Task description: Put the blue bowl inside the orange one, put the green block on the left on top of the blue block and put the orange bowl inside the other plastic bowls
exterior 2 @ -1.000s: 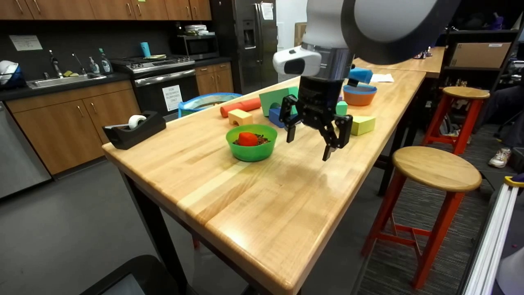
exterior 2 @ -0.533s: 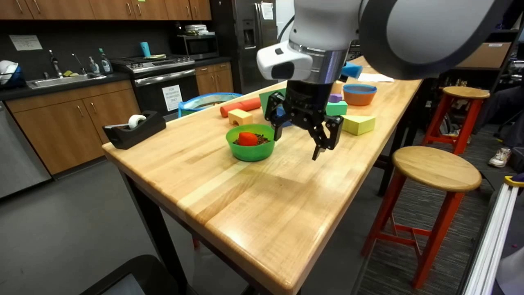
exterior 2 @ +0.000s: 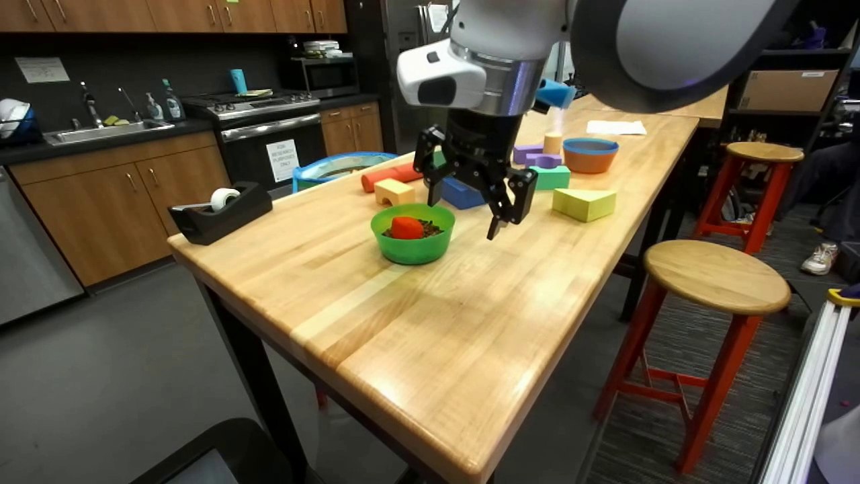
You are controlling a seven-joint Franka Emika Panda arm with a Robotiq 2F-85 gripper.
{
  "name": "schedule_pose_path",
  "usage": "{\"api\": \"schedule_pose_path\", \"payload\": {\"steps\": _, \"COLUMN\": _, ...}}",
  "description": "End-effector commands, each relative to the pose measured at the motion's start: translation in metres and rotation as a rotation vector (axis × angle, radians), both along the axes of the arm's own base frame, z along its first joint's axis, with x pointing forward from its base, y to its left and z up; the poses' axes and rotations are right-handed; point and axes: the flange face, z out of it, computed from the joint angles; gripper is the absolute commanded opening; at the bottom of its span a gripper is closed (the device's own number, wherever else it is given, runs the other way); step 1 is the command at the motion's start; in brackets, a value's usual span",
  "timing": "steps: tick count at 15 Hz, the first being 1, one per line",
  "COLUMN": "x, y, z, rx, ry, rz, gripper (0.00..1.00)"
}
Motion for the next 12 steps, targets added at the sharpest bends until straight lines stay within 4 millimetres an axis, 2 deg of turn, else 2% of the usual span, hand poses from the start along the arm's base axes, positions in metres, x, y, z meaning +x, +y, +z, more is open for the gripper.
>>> {"api": "schedule_pose_path", "payload": {"steps": 1, "x": 0.025, "y": 0.002, "z": -0.009, "rx": 0.026, "ry": 0.044, "rz": -0.010, "gripper": 1.00}}
{"api": "schedule_pose_path", "payload": {"steps": 8, "x": 0.044, "y": 0.004, "z": -0.036, "rx": 0.081, "ry": 0.136, "rz": -0.018, "gripper": 0.98}}
{"api": "schedule_pose_path", "payload": {"steps": 12, "x": 0.046, "y": 0.003, "z": -0.038, "rx": 0.086, "ry": 0.139, "rz": -0.022, "gripper": 0.78}}
